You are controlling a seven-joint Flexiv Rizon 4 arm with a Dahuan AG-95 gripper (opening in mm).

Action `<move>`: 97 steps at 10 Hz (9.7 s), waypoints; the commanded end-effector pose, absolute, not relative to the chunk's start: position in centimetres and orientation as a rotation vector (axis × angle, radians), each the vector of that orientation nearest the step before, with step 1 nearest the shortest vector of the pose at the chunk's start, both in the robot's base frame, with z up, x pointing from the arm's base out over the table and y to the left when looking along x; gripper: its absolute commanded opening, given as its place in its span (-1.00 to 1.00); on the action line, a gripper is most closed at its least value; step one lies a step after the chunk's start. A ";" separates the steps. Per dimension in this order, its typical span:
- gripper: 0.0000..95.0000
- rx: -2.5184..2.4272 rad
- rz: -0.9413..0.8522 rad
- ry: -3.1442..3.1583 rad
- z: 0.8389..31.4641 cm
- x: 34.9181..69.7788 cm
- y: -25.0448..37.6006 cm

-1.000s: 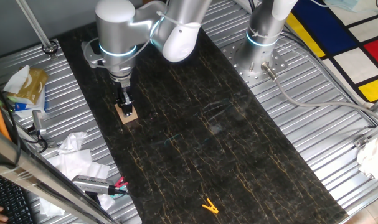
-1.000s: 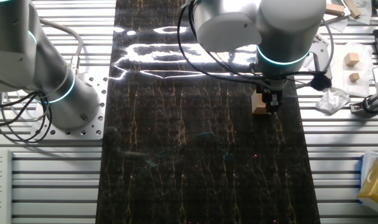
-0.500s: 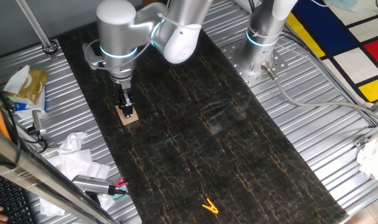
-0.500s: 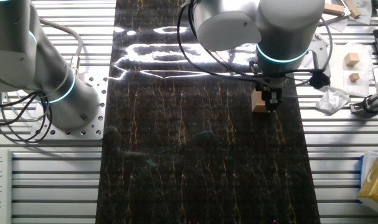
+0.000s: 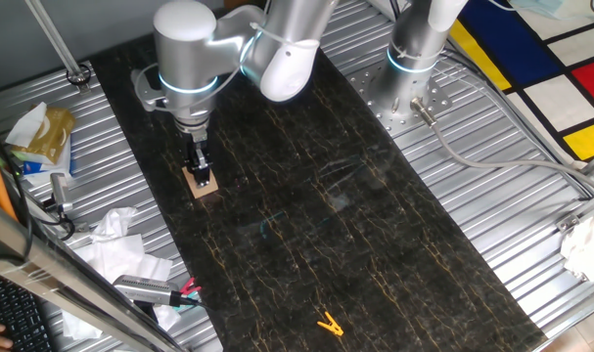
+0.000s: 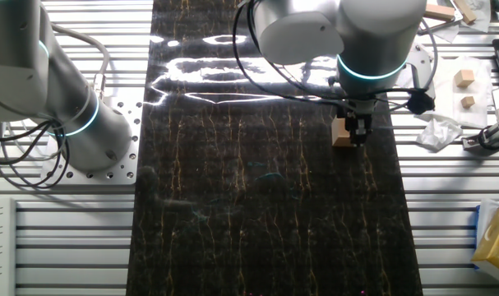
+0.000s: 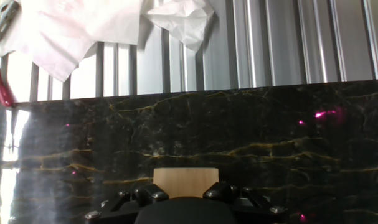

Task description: Hold a small block with the gripper and sweep it from left to right on the table

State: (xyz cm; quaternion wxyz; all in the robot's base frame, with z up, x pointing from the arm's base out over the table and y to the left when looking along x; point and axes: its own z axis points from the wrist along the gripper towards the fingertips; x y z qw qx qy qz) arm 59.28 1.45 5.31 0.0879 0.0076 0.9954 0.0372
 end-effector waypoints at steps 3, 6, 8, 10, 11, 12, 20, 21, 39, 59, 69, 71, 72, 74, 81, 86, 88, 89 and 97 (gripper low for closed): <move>-1.00 0.041 0.103 2.962 5.1 59.3 2.2; -1.00 0.044 0.106 2.964 5.3 59.2 2.6; -1.00 0.059 0.107 2.964 5.2 59.1 3.2; -1.00 0.068 0.107 2.964 5.1 59.0 3.6; -1.00 0.074 0.103 2.965 5.1 59.0 3.8; -1.00 0.071 0.088 2.965 5.2 59.0 3.8; -1.00 0.079 0.112 2.966 5.3 58.8 4.9; -1.00 0.075 0.104 2.966 5.5 58.8 5.0; -1.00 0.089 0.123 2.966 5.6 58.7 7.3; -1.00 0.124 0.127 2.969 6.2 59.8 8.6; -1.00 0.134 0.128 2.968 6.1 59.7 9.1; -1.00 0.135 0.129 2.969 6.2 59.8 9.4; -1.00 0.137 0.129 2.969 6.2 59.8 9.5; -1.00 0.137 0.128 2.970 6.2 59.8 9.7; -1.00 0.136 0.131 2.968 6.1 59.7 10.3; -1.00 0.127 0.130 2.969 5.9 59.9 10.5; -1.00 0.112 0.127 2.969 5.7 59.9 10.5; -1.00 0.100 0.127 2.969 5.7 59.9 10.5; -1.00 0.102 0.137 2.982 6.3 60.9 11.3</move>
